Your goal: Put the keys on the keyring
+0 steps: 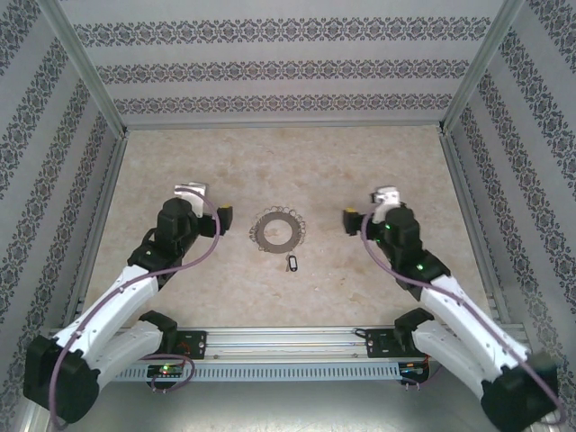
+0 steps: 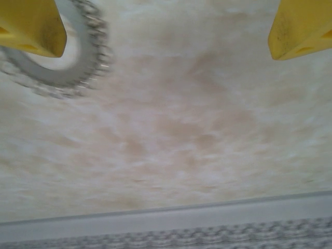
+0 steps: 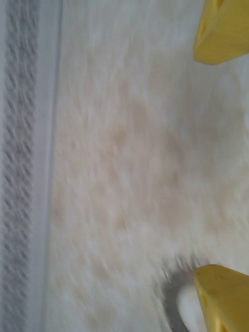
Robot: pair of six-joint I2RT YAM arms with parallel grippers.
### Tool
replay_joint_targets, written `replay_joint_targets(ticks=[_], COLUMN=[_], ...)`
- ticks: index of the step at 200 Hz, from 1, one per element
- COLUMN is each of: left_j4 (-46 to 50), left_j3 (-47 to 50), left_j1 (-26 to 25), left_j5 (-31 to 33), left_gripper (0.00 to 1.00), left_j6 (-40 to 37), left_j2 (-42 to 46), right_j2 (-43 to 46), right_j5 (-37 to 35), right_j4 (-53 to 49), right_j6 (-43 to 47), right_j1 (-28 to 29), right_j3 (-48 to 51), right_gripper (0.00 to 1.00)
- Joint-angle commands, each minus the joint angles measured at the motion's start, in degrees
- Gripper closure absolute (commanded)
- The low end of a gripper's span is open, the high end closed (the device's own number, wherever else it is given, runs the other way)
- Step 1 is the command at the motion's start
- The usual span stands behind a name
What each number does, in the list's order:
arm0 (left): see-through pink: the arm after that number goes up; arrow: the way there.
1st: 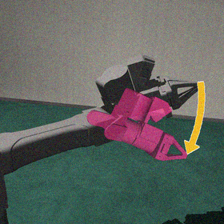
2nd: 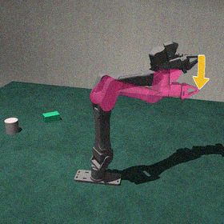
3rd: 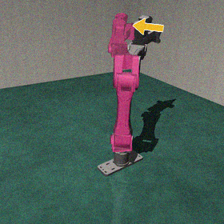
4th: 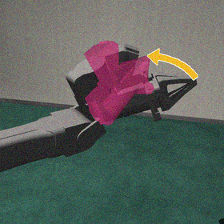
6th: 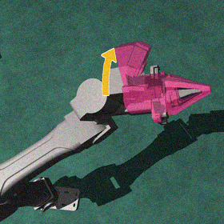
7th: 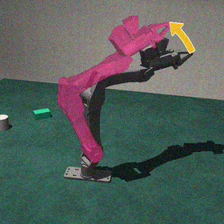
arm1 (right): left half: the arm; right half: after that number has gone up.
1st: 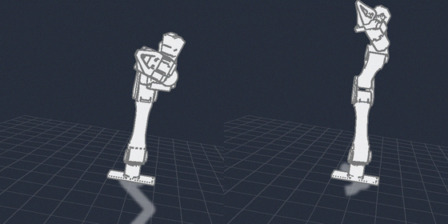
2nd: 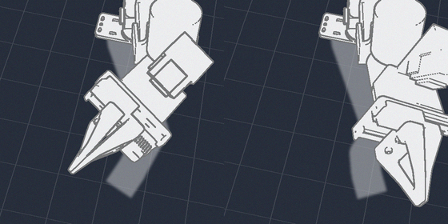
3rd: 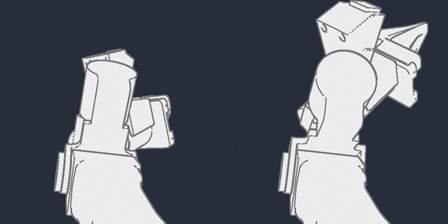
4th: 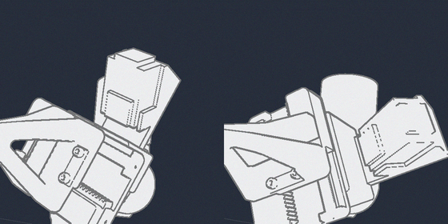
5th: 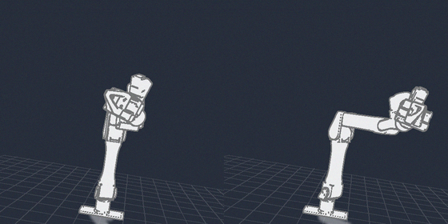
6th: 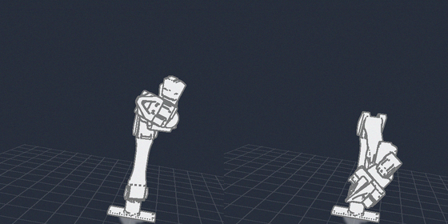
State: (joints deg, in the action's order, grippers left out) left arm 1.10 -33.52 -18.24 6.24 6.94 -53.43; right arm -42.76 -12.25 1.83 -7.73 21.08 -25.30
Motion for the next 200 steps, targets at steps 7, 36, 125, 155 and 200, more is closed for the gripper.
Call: replay_joint_targets(ticks=[7,36,125,155,200], left_j4=[-8.3,-14.3,-45.4,-53.7,-58.8], left_j3=[2.3,3.5,12.2,13.0,13.0], left_j1=[6.3,10.4,17.8,19.4,20.3], left_j5=[4.9,5.6,-0.8,-5.9,-8.2], left_gripper=[0.00,0.00,0.00,0.00,0.00], left_j6=[1.0,0.9,-4.2,-5.0,-4.8], left_j2=[-3.1,-10.1,-26.4,-32.9,-37.8], right_j2=[3.4,-4.3,-41.3,-43.0,-44.0], right_j5=[-0.1,7.7,10.7,7.0,4.2], right_j4=[16.2,24.2,55.3,53.2,51.9], right_j6=[4.2,3.5,6.9,5.4,4.4], right_j1=[-8.8,-18.1,-19.8,-19.8,-19.8], right_j3=[10.6,13.1,8.3,6.6,4.4], right_gripper=[0.02,0.02,0.02,0.02,0.02])
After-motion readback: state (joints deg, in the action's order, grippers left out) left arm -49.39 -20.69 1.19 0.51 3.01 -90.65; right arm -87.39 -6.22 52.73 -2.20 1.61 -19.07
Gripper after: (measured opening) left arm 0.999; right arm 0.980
